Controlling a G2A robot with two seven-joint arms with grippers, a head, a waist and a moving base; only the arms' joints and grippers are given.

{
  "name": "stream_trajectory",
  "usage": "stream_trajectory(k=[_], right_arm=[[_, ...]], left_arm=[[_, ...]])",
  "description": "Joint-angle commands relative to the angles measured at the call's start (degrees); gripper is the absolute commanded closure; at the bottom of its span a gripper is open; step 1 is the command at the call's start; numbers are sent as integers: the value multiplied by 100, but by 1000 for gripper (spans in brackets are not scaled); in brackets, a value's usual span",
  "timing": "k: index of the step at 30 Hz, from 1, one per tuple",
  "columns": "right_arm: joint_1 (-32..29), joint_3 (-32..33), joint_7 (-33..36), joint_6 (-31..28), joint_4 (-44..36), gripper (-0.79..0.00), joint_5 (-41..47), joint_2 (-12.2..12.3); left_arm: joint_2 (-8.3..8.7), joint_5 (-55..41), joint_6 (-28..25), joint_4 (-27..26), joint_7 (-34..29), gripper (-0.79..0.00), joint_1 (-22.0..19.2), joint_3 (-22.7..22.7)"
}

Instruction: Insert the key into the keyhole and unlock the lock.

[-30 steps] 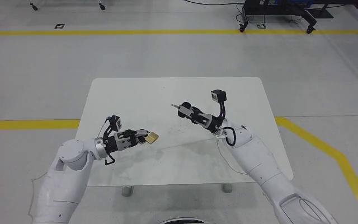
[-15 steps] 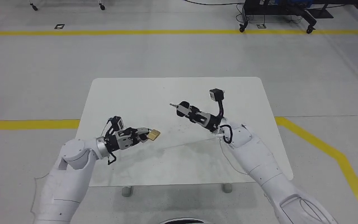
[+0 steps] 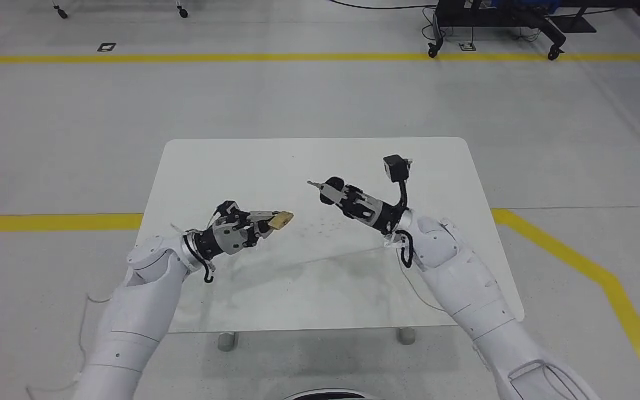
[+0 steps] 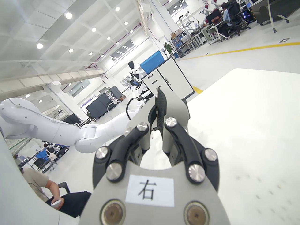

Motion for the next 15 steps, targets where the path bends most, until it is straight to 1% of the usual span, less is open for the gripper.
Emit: stream_trajectory(k=[1, 6, 9, 10, 15], right_arm=[[-111, 123, 41, 5, -126, 0, -13, 42], [-380, 355, 187, 60, -417, 0, 43, 136], [-467, 359, 291, 147, -522, 0, 214, 161], [-483, 318, 313, 163, -532, 0, 384, 156], [-483, 318, 313, 163, -532, 0, 384, 156]], left_arm=[[-36, -84, -44, 84, -23, 0, -153, 128], [-113, -204, -203, 246, 92, 0, -402, 357], [-160, -195, -458, 319, 328, 0, -526, 455], [-165, -175, -433, 281, 269, 0, -528, 503], [-165, -175, -433, 281, 269, 0, -528, 503]])
